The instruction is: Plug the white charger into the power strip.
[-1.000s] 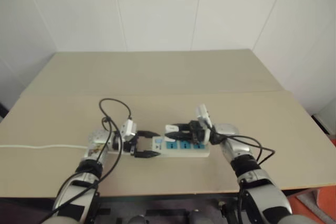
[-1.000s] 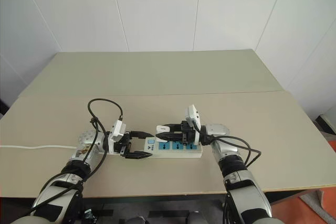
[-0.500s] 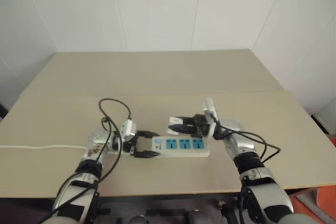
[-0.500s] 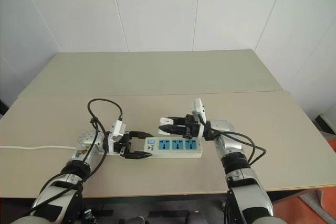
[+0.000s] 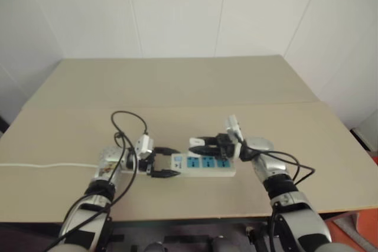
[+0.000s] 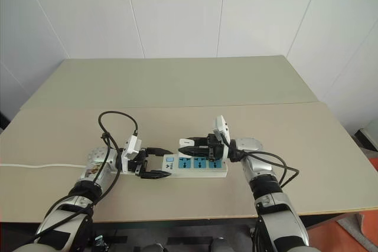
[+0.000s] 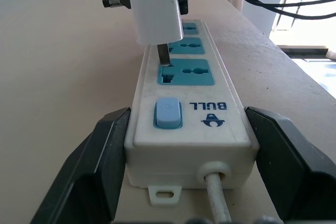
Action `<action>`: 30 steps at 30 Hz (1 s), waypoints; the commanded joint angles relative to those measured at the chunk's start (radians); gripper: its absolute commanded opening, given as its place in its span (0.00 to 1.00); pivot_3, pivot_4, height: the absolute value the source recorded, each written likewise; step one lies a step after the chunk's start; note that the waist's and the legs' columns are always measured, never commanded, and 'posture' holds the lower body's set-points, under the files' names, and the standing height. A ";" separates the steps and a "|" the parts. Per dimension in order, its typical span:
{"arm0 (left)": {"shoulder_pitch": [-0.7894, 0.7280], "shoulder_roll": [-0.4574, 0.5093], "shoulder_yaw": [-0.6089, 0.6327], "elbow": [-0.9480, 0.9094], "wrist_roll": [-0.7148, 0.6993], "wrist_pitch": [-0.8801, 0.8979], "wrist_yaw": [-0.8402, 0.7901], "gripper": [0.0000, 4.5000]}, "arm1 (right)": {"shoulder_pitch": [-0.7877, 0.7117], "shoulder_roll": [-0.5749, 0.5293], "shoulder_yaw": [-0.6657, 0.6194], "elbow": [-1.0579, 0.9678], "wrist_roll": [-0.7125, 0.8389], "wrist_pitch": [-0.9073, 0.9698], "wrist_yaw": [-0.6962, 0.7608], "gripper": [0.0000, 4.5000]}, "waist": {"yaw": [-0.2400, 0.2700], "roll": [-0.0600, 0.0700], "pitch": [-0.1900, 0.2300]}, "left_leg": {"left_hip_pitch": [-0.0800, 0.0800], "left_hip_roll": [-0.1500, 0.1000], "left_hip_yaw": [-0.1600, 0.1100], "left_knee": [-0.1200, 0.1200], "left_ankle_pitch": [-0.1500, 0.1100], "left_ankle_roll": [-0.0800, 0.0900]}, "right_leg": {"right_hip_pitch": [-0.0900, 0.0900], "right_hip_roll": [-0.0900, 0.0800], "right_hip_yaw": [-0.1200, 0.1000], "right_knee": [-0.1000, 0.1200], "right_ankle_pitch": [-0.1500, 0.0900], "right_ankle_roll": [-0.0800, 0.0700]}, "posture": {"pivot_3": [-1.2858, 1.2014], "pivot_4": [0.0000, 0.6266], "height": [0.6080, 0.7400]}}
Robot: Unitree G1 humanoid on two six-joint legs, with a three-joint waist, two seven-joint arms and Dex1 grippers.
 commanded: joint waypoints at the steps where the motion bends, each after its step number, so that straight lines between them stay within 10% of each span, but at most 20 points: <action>1: 0.013 0.001 -0.007 -0.007 0.019 0.004 0.001 0.71 | -0.003 -0.004 -0.001 -0.017 -0.006 -0.018 0.004 0.24 | 0.000 0.000 0.000 | 0.000 0.000 0.000 0.000 0.000 0.000 | 0.000 0.000 0.000 0.000 0.000 0.000 | 0.52 0.24 1.00; 30: 0.012 -0.006 -0.010 -0.003 0.023 -0.005 0.007 0.71 | 0.029 -0.019 0.060 0.057 -0.120 -0.118 0.009 0.24 | 0.001 0.000 0.000 | 0.001 0.000 0.000 0.000 0.000 0.000 | 0.001 0.000 0.000 0.000 0.000 0.000 | 0.52 0.24 1.00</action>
